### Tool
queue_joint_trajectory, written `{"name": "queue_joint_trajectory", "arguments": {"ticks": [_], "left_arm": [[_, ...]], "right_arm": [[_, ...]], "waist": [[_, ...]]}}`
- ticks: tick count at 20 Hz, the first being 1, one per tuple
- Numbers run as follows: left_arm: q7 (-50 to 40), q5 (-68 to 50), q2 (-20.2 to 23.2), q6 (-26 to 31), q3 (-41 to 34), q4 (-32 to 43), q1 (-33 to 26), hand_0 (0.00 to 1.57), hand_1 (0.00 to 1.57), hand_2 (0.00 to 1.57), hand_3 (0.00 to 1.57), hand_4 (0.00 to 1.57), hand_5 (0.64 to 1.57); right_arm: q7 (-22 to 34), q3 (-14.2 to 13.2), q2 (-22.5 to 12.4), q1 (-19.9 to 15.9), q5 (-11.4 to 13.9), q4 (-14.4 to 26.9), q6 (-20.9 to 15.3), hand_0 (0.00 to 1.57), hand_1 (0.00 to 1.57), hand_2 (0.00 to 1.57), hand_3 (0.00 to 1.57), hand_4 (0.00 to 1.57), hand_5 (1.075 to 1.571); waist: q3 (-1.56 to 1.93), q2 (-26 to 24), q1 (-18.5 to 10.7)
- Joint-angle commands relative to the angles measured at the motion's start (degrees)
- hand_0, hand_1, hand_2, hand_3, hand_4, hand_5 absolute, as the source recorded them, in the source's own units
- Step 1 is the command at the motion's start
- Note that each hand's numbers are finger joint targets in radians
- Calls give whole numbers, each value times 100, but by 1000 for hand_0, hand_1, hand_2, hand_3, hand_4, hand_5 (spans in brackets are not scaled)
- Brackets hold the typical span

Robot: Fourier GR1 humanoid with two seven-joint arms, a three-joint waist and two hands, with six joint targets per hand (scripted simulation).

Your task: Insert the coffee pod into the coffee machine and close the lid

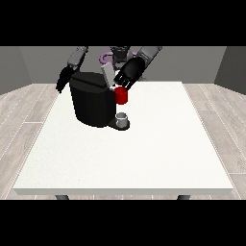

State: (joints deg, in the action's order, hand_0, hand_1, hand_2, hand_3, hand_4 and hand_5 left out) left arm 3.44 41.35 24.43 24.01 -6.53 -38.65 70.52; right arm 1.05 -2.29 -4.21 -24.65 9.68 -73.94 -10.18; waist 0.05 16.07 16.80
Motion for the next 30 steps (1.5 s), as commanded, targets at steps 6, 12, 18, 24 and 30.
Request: {"name": "queue_joint_trajectory", "arguments": {"ticks": [6, 12, 18, 24, 30], "left_arm": [[138, 23, 210, 206, -52, 200, 188, 1196, 1196, 1252, 1201, 418, 1571], [362, 88, 182, -139, -69, 184, 114, 1227, 1227, 1258, 1198, 406, 1571], [208, 138, 173, -222, -94, 169, 299, 1217, 1217, 1242, 1195, 357, 1571], [195, 318, -48, -488, 63, 104, 368, 1269, 1269, 1275, 1176, 171, 1571], [523, 802, 203, -622, 459, 97, 211, 1173, 1173, 1194, 1066, 0, 1571]], "right_arm": [[-85, 84, 166, 62, 55, -36, -127, 0, 0, 0, 0, 36, 1571], [7, -171, -45, -188, -134, -37, -1, 0, 0, 0, 0, 0, 1571], [-109, -230, -212, -150, -180, 104, 184, 0, 0, 0, 0, 0, 1571], [-66, -179, -68, -389, 18, 189, -140, 0, 0, 0, 0, 0, 1571], [-125, -203, -125, -341, -33, 148, -55, 0, 0, 0, 0, 0, 1571]], "waist": [[-4, 73, 73], [-4, 304, 67], [-3, 260, 97], [-3, 283, -6], [-3, 392, 22]]}}
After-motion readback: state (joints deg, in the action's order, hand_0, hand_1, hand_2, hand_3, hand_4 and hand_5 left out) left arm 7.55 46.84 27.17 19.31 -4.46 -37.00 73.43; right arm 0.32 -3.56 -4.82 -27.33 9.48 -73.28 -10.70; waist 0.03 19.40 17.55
